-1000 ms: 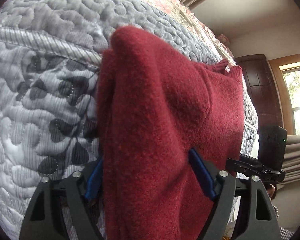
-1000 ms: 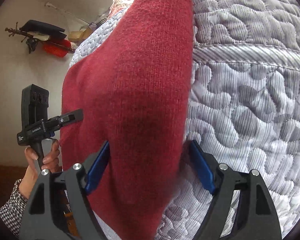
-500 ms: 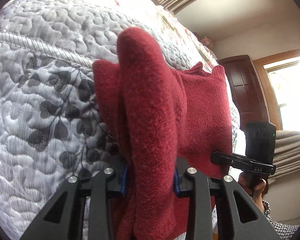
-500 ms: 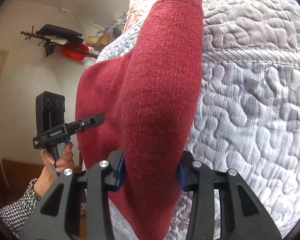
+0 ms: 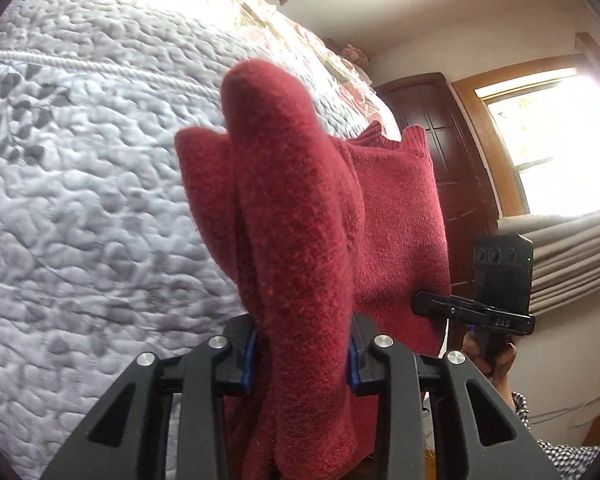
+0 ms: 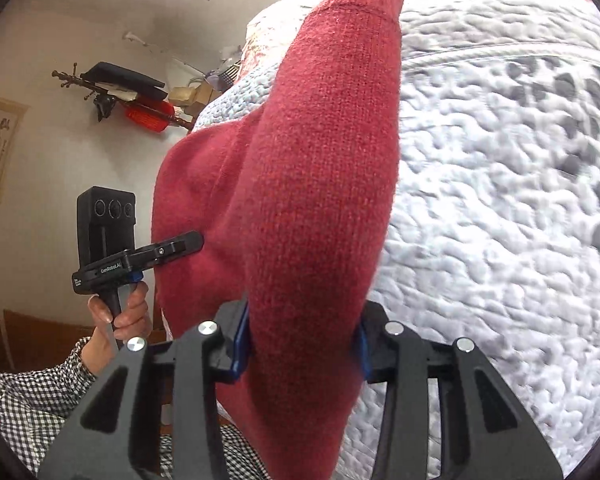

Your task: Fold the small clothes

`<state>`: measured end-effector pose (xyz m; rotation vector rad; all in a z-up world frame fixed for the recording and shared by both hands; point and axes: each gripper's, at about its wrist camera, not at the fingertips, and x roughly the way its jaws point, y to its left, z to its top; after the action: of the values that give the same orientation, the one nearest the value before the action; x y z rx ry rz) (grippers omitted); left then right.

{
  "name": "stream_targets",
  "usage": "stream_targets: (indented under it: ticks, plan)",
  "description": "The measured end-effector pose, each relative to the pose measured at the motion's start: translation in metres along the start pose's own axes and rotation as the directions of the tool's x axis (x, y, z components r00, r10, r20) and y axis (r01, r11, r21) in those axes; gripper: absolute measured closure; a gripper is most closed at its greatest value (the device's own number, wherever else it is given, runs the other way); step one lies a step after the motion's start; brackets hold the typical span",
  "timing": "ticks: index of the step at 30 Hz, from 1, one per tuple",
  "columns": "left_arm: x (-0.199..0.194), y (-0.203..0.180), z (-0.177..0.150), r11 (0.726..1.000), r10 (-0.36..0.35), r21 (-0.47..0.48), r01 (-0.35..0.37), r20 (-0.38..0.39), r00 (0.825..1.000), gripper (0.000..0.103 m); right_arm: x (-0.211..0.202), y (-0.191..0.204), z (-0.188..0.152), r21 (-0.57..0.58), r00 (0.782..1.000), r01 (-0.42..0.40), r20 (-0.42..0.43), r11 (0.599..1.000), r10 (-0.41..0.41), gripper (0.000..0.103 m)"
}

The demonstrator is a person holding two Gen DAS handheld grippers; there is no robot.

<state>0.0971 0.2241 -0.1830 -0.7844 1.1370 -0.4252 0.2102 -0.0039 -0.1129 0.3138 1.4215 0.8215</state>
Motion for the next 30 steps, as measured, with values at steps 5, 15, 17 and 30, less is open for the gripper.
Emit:
stream_targets:
  ticks: [5,15,17,30]
  plan:
    - [0.062,-0.032,-0.019,1.000,0.024,0.002,-0.024,-0.028,0.999,0.070,-0.030,-0.061,-0.021,0.024,0.997,0.069,-0.024,0.997,-0.068,0.063]
    - [0.119,-0.024,-0.036,0.980,0.200,0.000,-0.200,0.005,0.980,0.068,-0.003,-0.133,-0.031,0.109,0.995,0.074,-0.070,0.991,-0.067,0.057]
    - [0.122,-0.032,-0.037,0.970,0.243,0.018,-0.244,0.006,0.970,0.063,0.000,-0.126,-0.029,0.098,0.994,0.088,-0.078,0.991,-0.080,0.054]
    - [0.065,-0.060,-0.120,0.910,0.396,0.118,-0.397,0.031,0.918,0.036,-0.031,-0.113,-0.106,0.093,0.998,0.051,-0.037,0.994,-0.047,0.029]
